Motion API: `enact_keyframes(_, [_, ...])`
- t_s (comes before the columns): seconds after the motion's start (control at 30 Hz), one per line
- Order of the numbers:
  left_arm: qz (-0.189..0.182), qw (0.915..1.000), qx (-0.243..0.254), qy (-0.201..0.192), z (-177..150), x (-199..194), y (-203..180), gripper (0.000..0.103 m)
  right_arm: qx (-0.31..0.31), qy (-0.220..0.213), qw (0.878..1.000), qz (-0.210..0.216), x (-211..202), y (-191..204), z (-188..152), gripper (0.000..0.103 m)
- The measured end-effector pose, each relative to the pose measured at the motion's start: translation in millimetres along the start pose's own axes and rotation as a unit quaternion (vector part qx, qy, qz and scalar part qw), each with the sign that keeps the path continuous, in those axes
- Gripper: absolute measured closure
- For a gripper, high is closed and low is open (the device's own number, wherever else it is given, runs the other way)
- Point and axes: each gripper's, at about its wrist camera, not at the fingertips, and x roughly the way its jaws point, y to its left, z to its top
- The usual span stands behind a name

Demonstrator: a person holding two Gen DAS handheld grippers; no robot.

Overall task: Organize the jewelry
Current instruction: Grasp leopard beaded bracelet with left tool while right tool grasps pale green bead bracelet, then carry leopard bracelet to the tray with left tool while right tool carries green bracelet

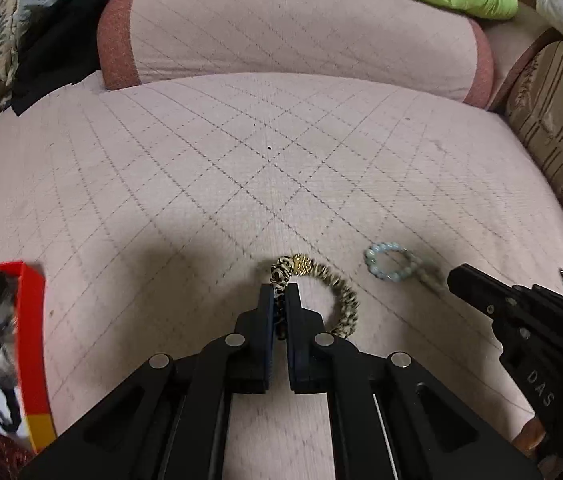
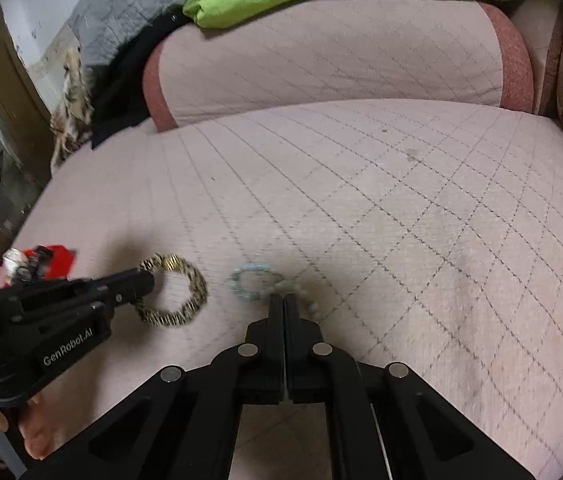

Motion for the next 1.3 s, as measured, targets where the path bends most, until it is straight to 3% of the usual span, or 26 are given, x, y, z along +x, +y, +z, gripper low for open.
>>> enact_keyframes(0.13, [-0.011, 0.9999, -0.009, -0.008, -12, -26, 10, 0.098, 0.002, -0.01, 1.0, 0.002, -16, 6, -5, 0.101])
enact_keyframes(0.2, [-0.015, 0.9998, -0.013, -0.008, -17, -34, 16, 0.098, 0.004, -0.009, 1.0, -0.016, -15, 6, -8, 0.099])
enact_keyframes(0.23, [-0.018, 0.9997, -0.014, -0.006, -20, -36, 19, 0.098, 0.006, -0.005, 1.0, -0.02, -12, 5, -8, 0.089])
enact_keyframes(0.27, [-0.021, 0.9997, -0.015, -0.003, -24, -36, 21, 0.098, 0.004, 0.003, 1.0, -0.026, -7, 4, -8, 0.068])
enact_keyframes(0.33, [-0.031, 0.9992, -0.022, 0.014, -32, -30, 24, 0.098, -0.011, 0.004, 0.999, -0.045, 0, 6, -8, 0.051])
enact_keyframes(0.5, [-0.034, 0.9972, -0.052, 0.042, -40, 0, 41, 0.097, -0.045, 0.021, 0.997, -0.066, 22, 7, -2, 0.051])
enact_keyframes(0.7, [-0.037, 0.9984, -0.037, 0.022, -40, 4, 41, 0.094, -0.099, 0.03, 0.991, -0.087, 47, 18, 4, 0.053])
enact_keyframes(0.77, [-0.033, 0.9987, -0.035, 0.017, -40, 5, 37, 0.092, -0.104, 0.031, 0.991, -0.083, 48, 22, 4, 0.086])
enact_keyframes(0.83, [-0.022, 0.9993, -0.027, 0.015, -42, 4, 33, 0.092, -0.097, 0.039, 0.992, -0.067, 45, 25, 5, 0.095])
enact_keyframes(0.97, [-0.03, 0.9991, -0.016, 0.025, -43, -2, 27, 0.097, -0.049, 0.046, 0.997, -0.029, 31, 18, 2, 0.096])
enact_keyframes(1.3, [-0.05, 0.9984, -0.015, -0.021, -63, -76, 17, 0.097, 0.015, 0.006, 1.0, 0.007, -57, 25, -22, 0.096])
